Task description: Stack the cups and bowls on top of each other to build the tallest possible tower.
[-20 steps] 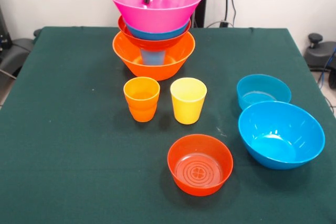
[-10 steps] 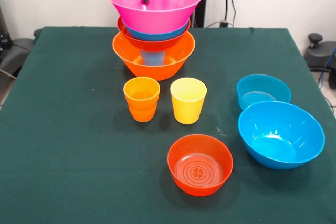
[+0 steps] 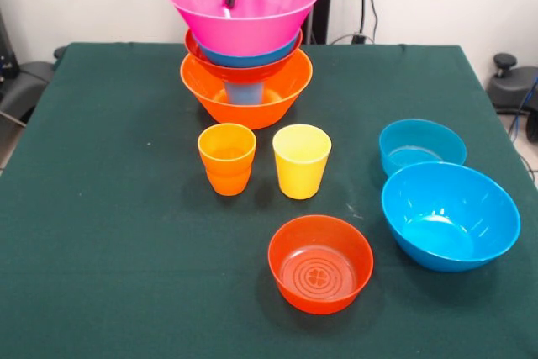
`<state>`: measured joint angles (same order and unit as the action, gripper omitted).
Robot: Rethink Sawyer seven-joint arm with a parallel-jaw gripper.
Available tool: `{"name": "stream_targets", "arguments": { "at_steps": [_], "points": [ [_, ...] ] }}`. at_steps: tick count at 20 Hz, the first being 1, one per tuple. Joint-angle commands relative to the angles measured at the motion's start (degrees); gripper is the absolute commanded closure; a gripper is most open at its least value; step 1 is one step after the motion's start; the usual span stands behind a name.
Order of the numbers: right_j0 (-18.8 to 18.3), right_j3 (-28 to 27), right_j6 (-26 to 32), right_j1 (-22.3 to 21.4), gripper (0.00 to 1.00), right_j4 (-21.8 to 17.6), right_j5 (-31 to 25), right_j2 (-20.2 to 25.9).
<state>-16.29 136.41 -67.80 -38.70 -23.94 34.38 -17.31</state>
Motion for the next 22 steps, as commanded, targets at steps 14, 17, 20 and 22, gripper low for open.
{"name": "stream_targets", "arguments": {
  "at_steps": [14, 17, 20, 22],
  "points": [
    [-0.5, -3.5, -11.3, -0.1, 0.0, 0.4, -10.8, 7.1],
    [-0.2, -3.3, -11.3, -0.4, 0.0, 0.6, -11.1, 7.0],
    [-0.1, -3.2, -11.3, -0.6, 0.0, 0.6, -11.3, 7.0],
    [0.0, -3.2, -10.9, -0.9, 0.0, 0.4, -11.6, 7.0]
  ]
}}
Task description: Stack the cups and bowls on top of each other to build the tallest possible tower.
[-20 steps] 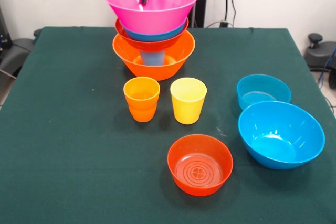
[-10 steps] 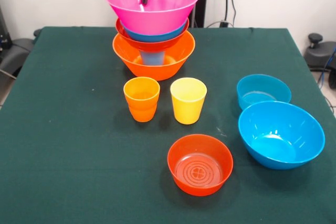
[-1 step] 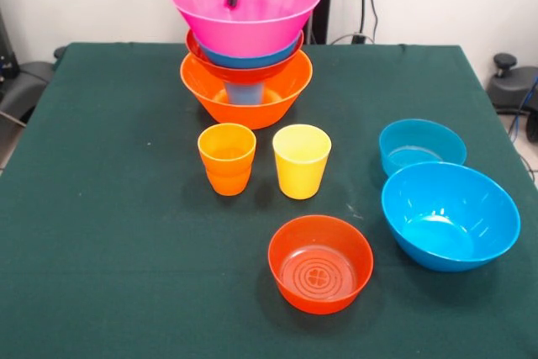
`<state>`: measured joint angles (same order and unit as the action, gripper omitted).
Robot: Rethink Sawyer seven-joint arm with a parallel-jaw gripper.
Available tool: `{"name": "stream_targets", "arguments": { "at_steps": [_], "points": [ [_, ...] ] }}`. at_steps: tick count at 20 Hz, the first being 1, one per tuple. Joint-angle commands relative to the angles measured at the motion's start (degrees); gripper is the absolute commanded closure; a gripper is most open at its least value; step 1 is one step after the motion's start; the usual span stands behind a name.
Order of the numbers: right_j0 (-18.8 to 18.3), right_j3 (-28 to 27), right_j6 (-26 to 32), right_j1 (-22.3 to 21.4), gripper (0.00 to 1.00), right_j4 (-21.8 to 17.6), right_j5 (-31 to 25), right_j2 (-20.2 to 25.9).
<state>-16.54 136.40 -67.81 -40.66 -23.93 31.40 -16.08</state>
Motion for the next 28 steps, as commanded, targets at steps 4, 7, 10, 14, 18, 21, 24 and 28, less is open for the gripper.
{"name": "stream_targets", "arguments": {
  "at_steps": [4, 7, 10, 14, 18, 21, 24, 28],
  "points": [
    [0.4, -3.1, -10.0, 0.4, 0.0, -0.7, -8.8, 5.6],
    [0.1, -2.7, -9.7, -0.3, 0.0, -1.5, -9.3, 5.9],
    [-0.5, -2.4, -9.9, -1.0, 0.0, -1.8, -9.5, 6.2],
    [-1.2, -1.8, -10.2, -1.4, 0.0, -2.1, -9.4, 6.3],
    [-1.7, -1.5, -10.3, -2.1, 0.0, -2.0, -10.0, 6.7],
    [-1.8, -1.2, -10.4, -2.4, 0.0, -1.9, -10.2, 6.8],
    [-1.8, -1.2, -10.5, -2.2, 0.0, -1.9, -10.0, 6.7],
    [-1.5, -1.7, -10.3, -1.1, 0.0, -2.1, -9.2, 6.6]
  ]
}}
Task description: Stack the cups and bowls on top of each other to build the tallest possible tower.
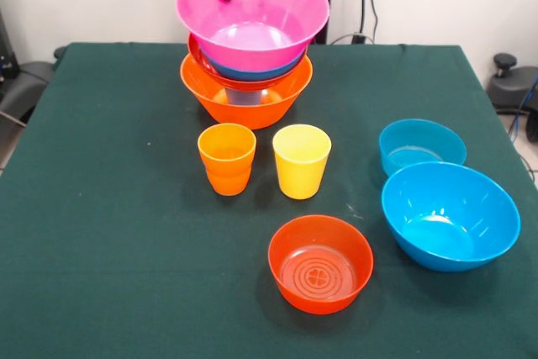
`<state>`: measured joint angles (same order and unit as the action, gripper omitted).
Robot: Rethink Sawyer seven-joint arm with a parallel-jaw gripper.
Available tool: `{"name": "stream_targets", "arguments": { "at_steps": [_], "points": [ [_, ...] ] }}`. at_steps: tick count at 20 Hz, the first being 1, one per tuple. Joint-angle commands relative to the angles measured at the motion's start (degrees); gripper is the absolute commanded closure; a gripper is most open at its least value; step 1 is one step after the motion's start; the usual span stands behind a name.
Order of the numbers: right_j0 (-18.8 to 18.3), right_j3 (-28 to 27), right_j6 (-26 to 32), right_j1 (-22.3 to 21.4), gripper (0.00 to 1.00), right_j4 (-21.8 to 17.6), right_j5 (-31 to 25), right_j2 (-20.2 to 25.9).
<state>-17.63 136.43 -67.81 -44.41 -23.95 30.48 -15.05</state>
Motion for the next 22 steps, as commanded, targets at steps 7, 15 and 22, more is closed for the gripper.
{"name": "stream_targets", "arguments": {
  "at_steps": [7, 15, 22],
  "points": [
    [-0.2, -2.5, -10.6, 5.8, 0.0, -1.5, -6.8, 5.0],
    [-1.9, -2.4, -10.8, 5.6, 0.0, -0.9, -10.9, 7.2],
    [-3.7, -1.9, -11.0, 5.0, 0.0, -0.7, -13.3, 8.5]
  ]
}}
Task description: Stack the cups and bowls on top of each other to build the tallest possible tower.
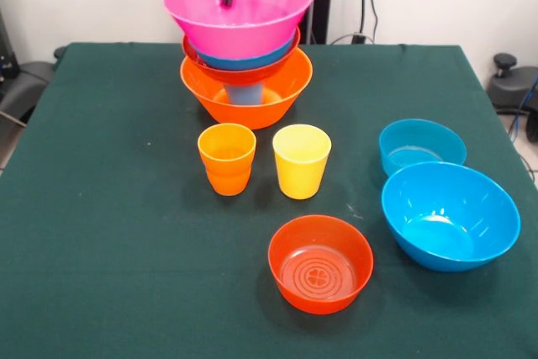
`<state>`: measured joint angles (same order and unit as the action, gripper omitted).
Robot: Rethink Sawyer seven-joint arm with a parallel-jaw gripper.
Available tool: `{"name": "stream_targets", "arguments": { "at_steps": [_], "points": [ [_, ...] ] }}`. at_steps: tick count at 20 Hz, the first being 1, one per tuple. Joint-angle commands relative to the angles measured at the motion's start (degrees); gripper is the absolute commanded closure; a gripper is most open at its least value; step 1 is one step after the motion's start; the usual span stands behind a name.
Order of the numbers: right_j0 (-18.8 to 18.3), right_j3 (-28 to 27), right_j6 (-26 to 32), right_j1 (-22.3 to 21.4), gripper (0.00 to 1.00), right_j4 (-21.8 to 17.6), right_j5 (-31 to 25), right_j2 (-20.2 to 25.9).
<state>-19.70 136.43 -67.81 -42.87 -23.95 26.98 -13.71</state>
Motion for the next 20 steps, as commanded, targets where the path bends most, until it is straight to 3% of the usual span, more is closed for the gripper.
{"name": "stream_targets", "arguments": {
  "at_steps": [1, 20],
  "points": [
    [-1.7, -1.9, -10.8, 3.3, 0.0, -0.7, -10.3, 7.3],
    [0.7, -2.5, -9.3, 2.8, 0.0, 0.4, -12.7, 6.3]
  ]
}}
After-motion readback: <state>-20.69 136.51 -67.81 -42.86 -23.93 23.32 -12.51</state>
